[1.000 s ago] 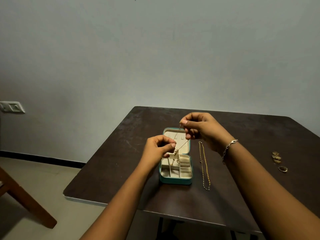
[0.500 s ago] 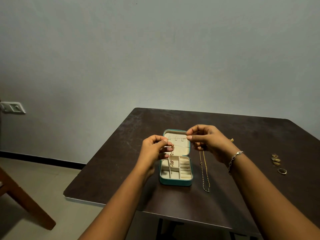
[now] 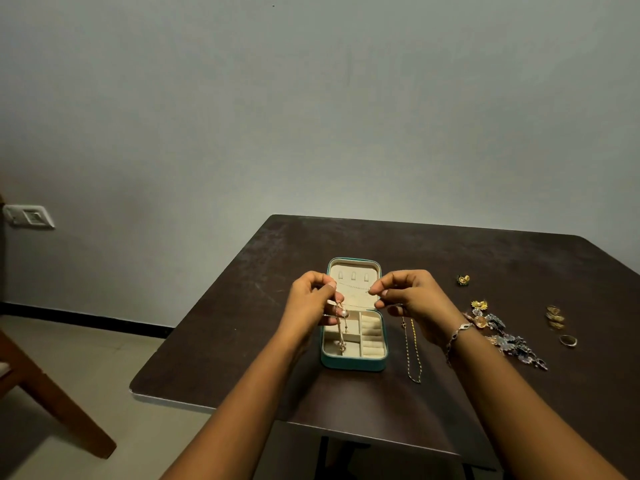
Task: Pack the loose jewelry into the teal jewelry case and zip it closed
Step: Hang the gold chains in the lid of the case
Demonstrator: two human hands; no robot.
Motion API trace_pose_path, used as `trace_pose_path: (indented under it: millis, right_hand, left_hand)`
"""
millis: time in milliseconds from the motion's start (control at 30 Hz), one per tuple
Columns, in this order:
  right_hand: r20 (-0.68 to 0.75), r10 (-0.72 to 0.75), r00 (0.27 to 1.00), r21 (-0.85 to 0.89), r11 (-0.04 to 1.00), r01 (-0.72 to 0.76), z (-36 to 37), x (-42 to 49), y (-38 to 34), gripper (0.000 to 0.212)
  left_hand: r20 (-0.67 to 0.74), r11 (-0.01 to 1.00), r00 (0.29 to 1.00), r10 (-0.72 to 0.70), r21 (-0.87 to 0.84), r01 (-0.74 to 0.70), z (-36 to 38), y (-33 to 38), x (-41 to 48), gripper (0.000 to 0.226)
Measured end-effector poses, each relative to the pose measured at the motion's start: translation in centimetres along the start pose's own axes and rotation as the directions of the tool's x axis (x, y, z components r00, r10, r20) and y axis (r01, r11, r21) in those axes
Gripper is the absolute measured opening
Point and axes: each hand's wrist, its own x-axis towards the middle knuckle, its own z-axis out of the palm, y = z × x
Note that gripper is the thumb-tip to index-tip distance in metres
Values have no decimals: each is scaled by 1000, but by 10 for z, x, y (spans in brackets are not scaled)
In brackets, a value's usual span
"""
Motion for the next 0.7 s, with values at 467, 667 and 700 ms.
trace_pose_path:
  millis: [467, 667, 700]
  right_hand:
    - [-7, -23, 1000, -145, 989, 21, 5, 0, 17, 28]
    - [18, -14, 1000, -133, 991, 17, 11, -2, 23, 20]
    - [23, -17, 1000, -129, 991, 20, 12, -2, 24, 21]
  left_hand:
    - [-11, 965, 1000, 26, 260, -23, 1, -8, 0, 8]
    - [32, 978, 999, -32, 209, 25, 1, -4, -1, 8]
    - [39, 980, 998, -41, 196, 33, 1, -4, -2, 8]
